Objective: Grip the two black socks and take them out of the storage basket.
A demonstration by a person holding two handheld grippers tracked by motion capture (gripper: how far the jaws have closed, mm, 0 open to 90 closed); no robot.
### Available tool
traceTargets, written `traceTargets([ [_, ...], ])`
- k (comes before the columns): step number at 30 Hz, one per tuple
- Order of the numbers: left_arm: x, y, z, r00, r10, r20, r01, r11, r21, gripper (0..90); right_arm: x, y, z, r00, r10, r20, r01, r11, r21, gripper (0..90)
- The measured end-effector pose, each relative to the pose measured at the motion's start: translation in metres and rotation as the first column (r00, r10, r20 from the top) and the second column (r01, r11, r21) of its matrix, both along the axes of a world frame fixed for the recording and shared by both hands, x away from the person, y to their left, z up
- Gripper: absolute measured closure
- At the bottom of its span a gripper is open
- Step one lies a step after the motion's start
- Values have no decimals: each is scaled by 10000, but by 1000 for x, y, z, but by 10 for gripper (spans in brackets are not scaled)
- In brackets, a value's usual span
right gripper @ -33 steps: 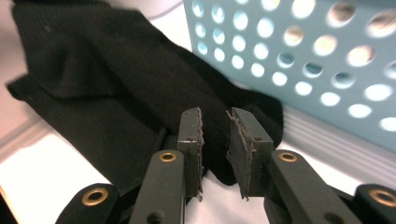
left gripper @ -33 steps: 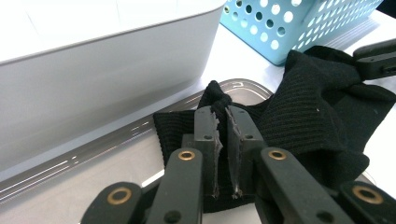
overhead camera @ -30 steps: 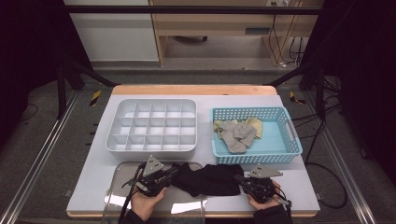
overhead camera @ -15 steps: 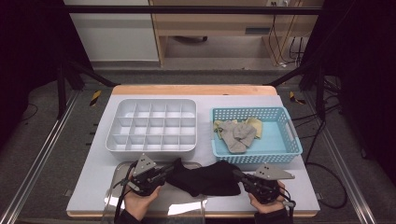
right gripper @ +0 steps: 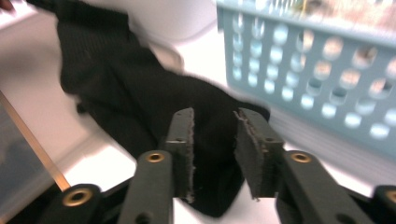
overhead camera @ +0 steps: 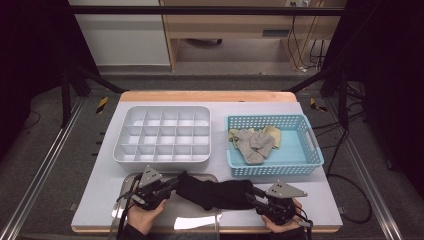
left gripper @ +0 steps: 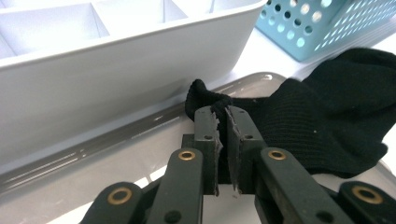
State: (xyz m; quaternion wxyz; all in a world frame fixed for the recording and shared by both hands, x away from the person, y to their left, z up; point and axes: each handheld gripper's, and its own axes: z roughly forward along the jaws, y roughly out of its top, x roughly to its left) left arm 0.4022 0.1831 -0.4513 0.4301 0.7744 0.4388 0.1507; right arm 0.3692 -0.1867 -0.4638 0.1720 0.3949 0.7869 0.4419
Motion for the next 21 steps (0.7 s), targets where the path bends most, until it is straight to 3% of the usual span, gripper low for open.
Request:
traceTargets([
  [3, 1, 0, -2, 9999, 89, -92, -88, 9999, 84, 826, 1, 0, -9, 9998, -103, -167, 96, 9990, -440, 659],
  [8, 3, 1, -4, 9997, 129, -208, -126, 9998, 143, 826, 3, -8, -12, 9976, -622, -314, 605, 9968, -515, 681],
  [13, 3, -1, -5, 9997, 33, -252, -28, 9998, 199, 826, 7, -14, -15, 9912, -928, -949, 911, 9956, -225, 880],
  [15, 3, -1, -5, 9996, 5, -267, 0, 9998, 188, 826, 8, -16, -16, 9877, -1063, -1147, 1058, 9943, -103, 883],
  [16, 3, -2, -6, 9996, -6, -287, 11, 9998, 176, 826, 9, -22, -18, 9763, -1497, -1566, 1524, 9883, 53, 883],
  [18, 3, -2, -6, 9995, -71, -308, 77, 9997, 212, 825, 9, -25, -20, 9699, -1717, -1728, 1730, 9849, -75, 858],
  [20, 2, -3, -6, 9995, -114, -287, 119, 9998, 180, 825, 9, -26, -22, 9703, -1688, -1736, 1722, 9851, 47, 774],
  [21, 2, -3, -6, 9996, -128, -264, 132, 9998, 166, 825, 10, -25, -22, 9722, -1772, -1531, 1787, 9839, -39, 731],
])
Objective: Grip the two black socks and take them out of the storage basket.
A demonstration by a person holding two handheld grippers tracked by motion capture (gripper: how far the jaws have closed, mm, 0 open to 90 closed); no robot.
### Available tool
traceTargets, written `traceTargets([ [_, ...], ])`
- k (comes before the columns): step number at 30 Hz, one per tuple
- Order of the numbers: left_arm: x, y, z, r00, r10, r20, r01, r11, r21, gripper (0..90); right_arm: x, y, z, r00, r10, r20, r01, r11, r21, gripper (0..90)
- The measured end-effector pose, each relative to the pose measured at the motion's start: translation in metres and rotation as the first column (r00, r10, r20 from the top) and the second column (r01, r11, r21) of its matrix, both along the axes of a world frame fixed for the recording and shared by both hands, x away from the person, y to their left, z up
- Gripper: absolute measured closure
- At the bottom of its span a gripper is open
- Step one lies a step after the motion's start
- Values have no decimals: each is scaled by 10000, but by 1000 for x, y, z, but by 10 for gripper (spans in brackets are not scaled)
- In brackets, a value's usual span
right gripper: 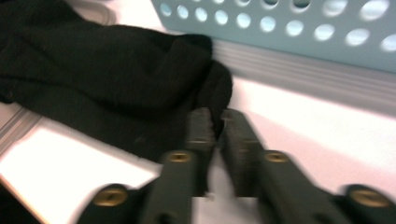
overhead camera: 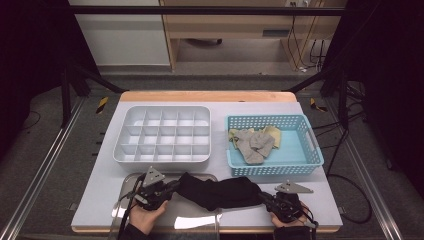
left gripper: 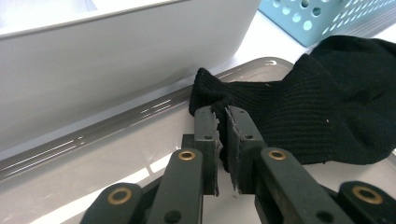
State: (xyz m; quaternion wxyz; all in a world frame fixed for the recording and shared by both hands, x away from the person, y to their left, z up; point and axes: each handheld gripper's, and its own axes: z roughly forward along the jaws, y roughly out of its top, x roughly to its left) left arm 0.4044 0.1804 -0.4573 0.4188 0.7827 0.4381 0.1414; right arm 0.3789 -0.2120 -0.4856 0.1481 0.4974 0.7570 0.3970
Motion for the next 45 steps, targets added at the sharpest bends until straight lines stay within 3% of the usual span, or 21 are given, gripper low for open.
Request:
traceTargets([
  [5, 0, -1, 0, 9999, -121, 25, 121, 9999, -48, 824, 4, 3, 3, 9987, 17, 517, -21, 10000, 86, 734],
  [6, 0, -2, 0, 9999, -141, 15, 141, 9999, 5, 824, 8, 4, 5, 9980, 26, 636, -21, 10000, -87, 813],
  [9, 0, -2, -1, 9999, -160, -17, 160, 9999, 22, 825, 13, 4, 5, 9988, -31, 487, 50, 9992, -400, 872],
  [14, -1, -3, -1, 9997, -219, -49, 219, 9998, 22, 822, 14, 3, 1, 9984, -337, 443, 376, 9952, -908, 834],
  [17, 0, -2, 0, 9997, -241, -13, 241, 9997, -26, 815, 12, 1, 6, 9956, -350, 872, 406, 9972, -635, 782],
  [19, 0, -2, 0, 9996, -280, -7, 280, 9996, -58, 810, 10, 1, 13, 9894, -305, 1423, 351, 9989, -305, 756],
  [20, 0, -2, 0, 9996, -280, -7, 280, 9996, -58, 806, 10, 1, 13, 9894, -305, 1423, 351, 9989, -305, 756],
  [22, 0, -2, 0, 9994, -335, 77, 335, 9994, -91, 798, 9, 5, 21, 9841, -72, 1773, 91, 9999, -99, 737],
  [26, 0, -2, 1, 9994, -299, 159, 301, 9994, -139, 786, 15, 17, 23, 9851, 164, 1711, -133, 9997, -190, 714],
  [36, 0, -3, 1, 9993, -283, 225, 286, 9995, -122, 768, 33, 25, 5, 9962, 284, 818, -234, 9978, -614, 716],
  [45, 1, -3, 1, 9995, -246, 186, 246, 9997, -34, 810, 35, 27, 2, 9971, 394, 643, -354, 9975, -619, 858],
])
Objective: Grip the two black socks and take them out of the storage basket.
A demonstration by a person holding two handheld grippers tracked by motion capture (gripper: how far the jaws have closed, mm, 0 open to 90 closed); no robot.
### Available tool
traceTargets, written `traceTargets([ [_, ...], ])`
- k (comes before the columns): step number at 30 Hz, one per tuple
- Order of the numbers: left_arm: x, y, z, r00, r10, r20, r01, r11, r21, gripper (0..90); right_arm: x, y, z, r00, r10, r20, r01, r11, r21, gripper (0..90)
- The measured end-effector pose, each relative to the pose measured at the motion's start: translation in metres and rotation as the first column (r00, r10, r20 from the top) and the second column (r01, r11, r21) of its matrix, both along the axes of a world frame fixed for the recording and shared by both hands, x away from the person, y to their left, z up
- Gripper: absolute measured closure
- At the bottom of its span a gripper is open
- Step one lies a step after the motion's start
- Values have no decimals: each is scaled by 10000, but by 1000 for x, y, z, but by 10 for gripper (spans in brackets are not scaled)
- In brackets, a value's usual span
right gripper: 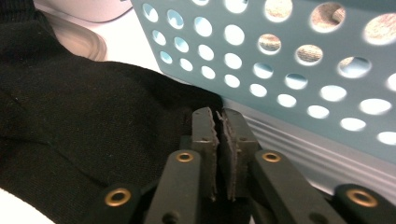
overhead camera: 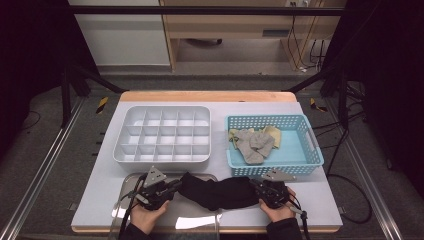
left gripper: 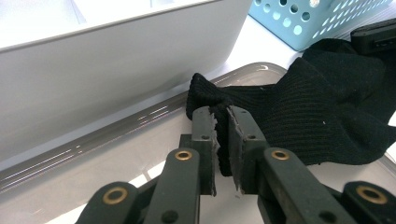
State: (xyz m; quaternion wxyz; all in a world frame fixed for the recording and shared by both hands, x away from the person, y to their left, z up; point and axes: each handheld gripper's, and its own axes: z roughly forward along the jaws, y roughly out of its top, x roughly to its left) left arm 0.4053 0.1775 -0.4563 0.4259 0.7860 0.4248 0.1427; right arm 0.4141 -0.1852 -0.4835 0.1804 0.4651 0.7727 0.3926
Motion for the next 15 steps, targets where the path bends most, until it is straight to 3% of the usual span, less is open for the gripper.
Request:
traceTargets([
  [8, 0, 0, 1, 10000, -45, 19, 45, 10000, -12, 820, -5, -5, 8, 9978, 44, 663, -72, 9991, 429, 897],
  [15, 0, 0, 0, 10000, -79, -6, 79, 10000, -24, 819, -10, -9, 17, 9959, 91, 902, -152, 9976, 675, 897],
])
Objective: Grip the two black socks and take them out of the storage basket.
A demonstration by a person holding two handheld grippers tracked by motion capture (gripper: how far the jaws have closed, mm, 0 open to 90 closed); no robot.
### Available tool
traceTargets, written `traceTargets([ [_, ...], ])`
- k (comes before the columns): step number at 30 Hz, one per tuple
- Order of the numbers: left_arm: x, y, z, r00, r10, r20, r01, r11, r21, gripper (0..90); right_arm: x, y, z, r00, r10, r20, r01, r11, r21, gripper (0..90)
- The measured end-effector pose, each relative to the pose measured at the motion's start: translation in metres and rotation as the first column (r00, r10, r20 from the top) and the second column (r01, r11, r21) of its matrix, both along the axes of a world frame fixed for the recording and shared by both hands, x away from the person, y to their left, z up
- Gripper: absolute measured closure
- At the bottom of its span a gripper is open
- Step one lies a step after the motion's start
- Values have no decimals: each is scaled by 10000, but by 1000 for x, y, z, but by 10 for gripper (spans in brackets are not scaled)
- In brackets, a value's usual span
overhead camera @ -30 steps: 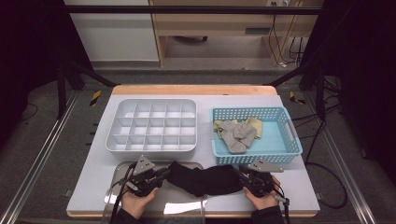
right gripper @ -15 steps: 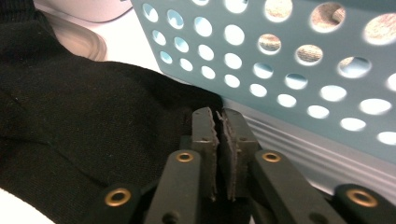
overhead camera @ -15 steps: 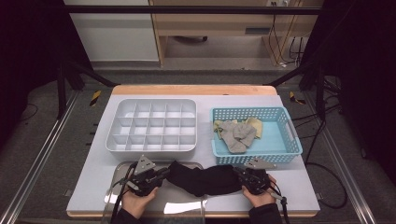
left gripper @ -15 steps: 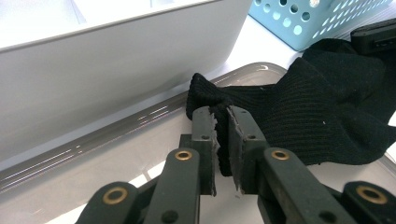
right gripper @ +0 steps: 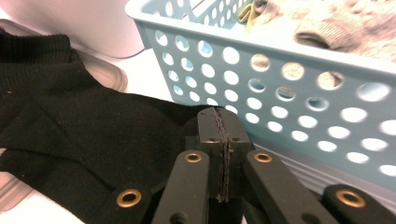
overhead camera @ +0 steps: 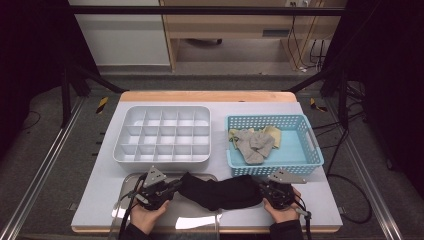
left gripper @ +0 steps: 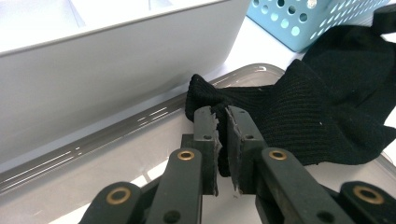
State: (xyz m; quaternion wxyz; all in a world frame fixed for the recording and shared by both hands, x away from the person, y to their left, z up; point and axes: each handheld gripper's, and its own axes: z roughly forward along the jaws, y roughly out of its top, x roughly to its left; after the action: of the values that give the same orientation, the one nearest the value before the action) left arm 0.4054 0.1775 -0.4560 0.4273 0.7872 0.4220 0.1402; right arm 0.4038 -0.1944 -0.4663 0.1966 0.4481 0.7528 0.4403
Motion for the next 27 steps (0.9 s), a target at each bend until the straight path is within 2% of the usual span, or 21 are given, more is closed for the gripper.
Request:
traceTargets([
  [6, 0, -1, 0, 10000, -2, -4, 2, 10000, -5, 817, -2, -4, 4, 10000, -20, -73, 21, 9999, 146, 898],
  [9, -2, 0, 2, 10000, -69, 22, 69, 9999, -125, 822, -9, -5, 13, 10000, 43, -19, -42, 9998, 192, 900],
  [12, -4, 0, 7, 9998, -190, 79, 193, 9991, -369, 826, -15, -6, 19, 9999, 69, 78, -70, 9998, 197, 900],
  [14, -6, -1, 11, 9991, -435, 4, 434, 9967, -687, 828, -23, -10, 27, 9999, 56, 141, -60, 9996, 278, 900],
  [17, -6, -5, 11, 9977, -663, -101, 654, 9951, -738, 828, -28, -14, 30, 9999, -56, 93, 55, 9999, 128, 900],
  [24, -3, -16, 0, 9965, -782, -293, 772, 9964, -345, 826, -25, -24, 17, 9983, -465, -356, 458, 9987, -226, 900],
  [27, -1, -19, -4, 9956, -854, -383, 842, 9960, -307, 808, -23, -25, 14, 9975, -551, -436, 537, 9980, -328, 899],
])
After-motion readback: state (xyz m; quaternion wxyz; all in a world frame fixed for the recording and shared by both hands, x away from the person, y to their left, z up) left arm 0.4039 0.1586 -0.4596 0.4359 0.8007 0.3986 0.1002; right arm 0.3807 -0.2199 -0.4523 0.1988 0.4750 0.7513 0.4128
